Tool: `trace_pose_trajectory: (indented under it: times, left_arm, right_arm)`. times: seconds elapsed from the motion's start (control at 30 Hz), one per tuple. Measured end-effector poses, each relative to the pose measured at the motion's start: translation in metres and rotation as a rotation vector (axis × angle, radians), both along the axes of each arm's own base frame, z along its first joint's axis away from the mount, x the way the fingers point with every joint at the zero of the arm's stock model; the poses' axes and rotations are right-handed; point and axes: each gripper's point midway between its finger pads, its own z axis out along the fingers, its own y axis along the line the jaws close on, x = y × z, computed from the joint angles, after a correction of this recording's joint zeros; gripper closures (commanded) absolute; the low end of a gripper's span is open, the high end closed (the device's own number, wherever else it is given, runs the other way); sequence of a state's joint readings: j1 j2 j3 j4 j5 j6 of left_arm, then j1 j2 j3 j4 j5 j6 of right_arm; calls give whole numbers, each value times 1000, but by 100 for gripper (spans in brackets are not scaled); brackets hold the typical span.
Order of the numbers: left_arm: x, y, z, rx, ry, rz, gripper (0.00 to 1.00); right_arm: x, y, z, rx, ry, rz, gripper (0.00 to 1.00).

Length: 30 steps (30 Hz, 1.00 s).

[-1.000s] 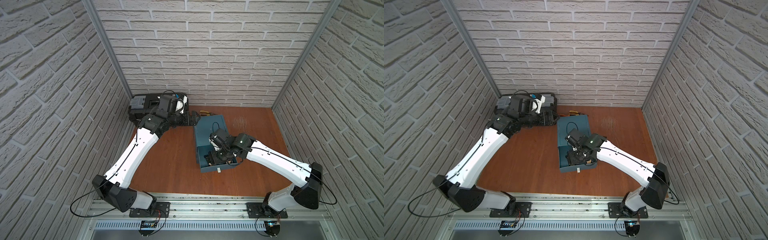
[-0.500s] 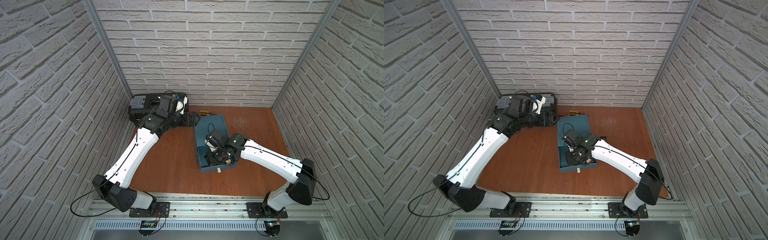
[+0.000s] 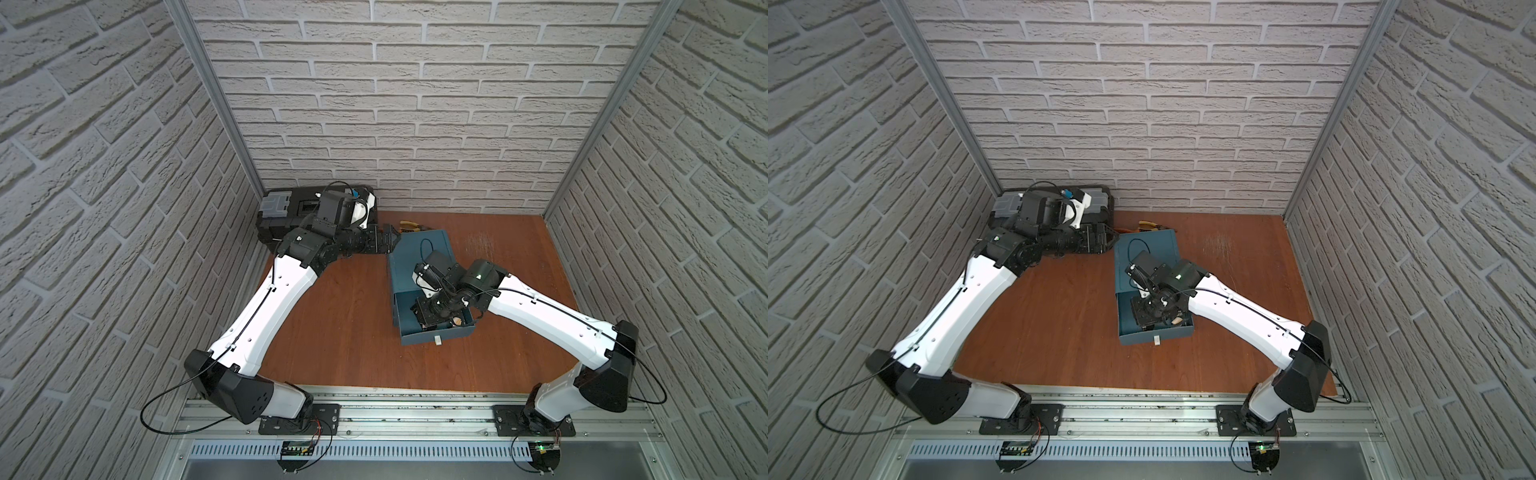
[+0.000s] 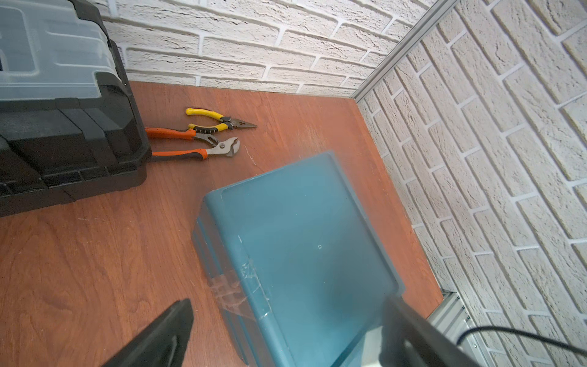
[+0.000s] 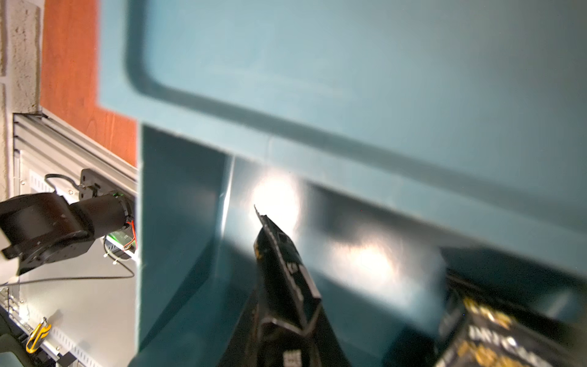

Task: Take the cookies out of the drawer
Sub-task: Pick up the cookie from the drawer.

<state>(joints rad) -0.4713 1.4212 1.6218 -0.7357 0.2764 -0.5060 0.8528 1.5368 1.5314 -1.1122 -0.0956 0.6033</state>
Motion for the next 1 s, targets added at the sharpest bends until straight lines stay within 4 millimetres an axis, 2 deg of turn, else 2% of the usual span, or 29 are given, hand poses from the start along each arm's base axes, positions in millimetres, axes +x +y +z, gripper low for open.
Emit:
trace_pose_trajectory:
  times: [0.27,0.4,0.5,0.63,0.7,0.77,0.83,0.9,1.0]
  left_arm:
    - [2,2,22,-10,-52,0,1]
    - [3,3,23,-10,-58,6,2]
    - [1,2,24,-18,-53,-1,2]
    - [-10,-5,23,-29,-30,-37,1]
    - [-19,-11,22,-28,-19,-64,1]
    - [-29,-19,20,-29,-4,-93,1]
    - [-37,-25,18,-31,8,-113,1]
    - [-42,-32,18,-34,14,-132,1]
    - [-51,-42,17,-39,25,-162,2]
  right_arm:
    - [-7,-7,22,17,-28,44,90]
    - [-7,-8,30,29,-48,55,91]
    - [-5,-13,45,66,-80,42,91]
    - [15,-39,87,170,-159,-38,90]
    - [33,-60,110,214,-217,-94,89]
    - [50,-81,125,240,-258,-133,90]
    - [64,-101,128,238,-270,-157,90]
    - [78,-120,119,214,-258,-176,90]
    - [99,-146,91,185,-211,-195,91]
